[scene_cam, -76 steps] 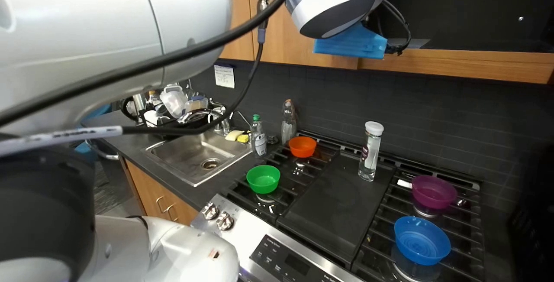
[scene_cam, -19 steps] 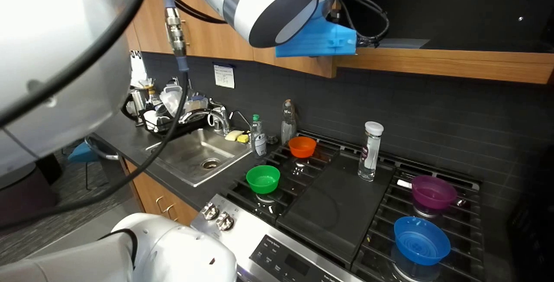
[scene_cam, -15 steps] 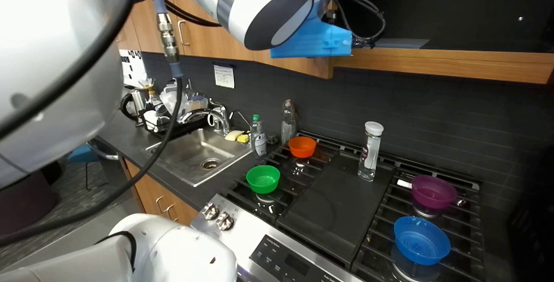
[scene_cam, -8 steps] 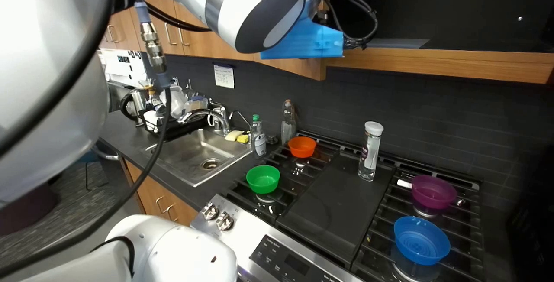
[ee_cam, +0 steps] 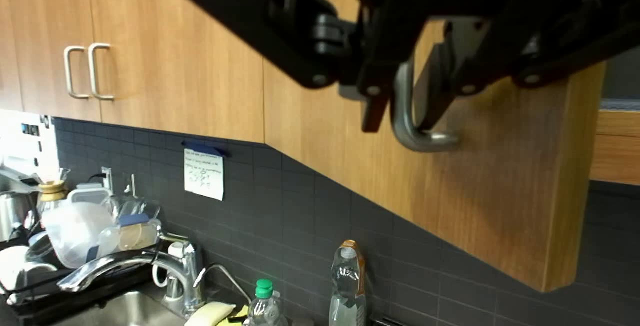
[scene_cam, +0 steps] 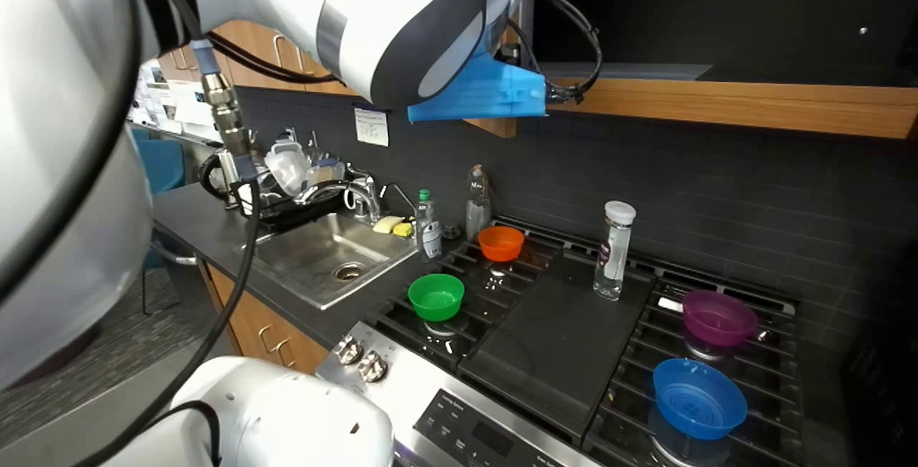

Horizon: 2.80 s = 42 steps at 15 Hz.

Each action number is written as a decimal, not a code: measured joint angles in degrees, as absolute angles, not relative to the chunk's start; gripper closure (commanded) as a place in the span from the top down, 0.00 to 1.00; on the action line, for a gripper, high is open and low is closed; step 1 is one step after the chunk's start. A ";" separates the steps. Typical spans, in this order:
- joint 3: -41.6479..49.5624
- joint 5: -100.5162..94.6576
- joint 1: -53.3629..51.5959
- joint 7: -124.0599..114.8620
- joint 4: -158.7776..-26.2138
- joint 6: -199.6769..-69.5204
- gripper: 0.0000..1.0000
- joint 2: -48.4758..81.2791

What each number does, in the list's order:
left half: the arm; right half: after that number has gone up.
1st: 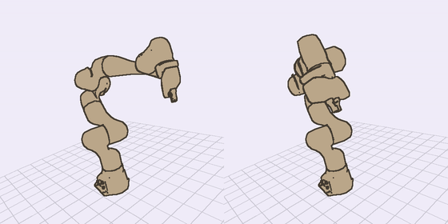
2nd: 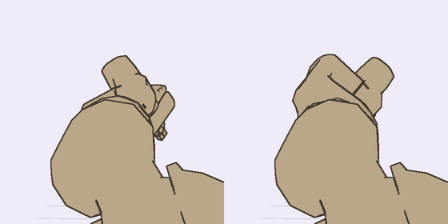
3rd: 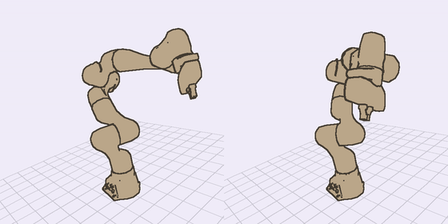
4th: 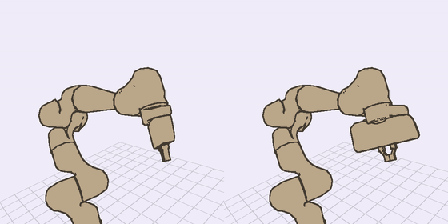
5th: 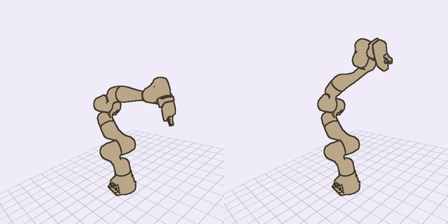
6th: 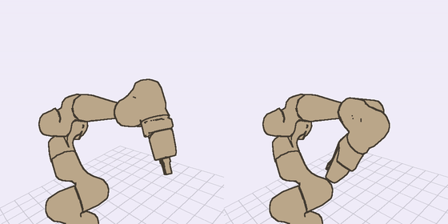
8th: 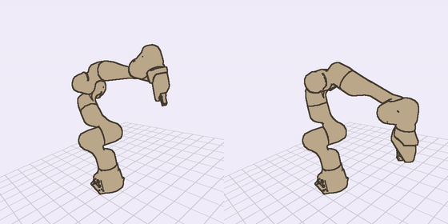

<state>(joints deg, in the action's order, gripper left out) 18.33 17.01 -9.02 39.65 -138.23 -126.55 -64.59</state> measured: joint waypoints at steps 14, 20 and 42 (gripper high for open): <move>17.26 15.60 -10.00 39.65 -139.09 -125.00 0.32 -67.04; 16.53 14.00 -10.10 39.66 -139.29 -124.67 0.04 -67.98; 10.22 7.00 -10.32 29.80 -141.80 -124.30 0.03 -72.95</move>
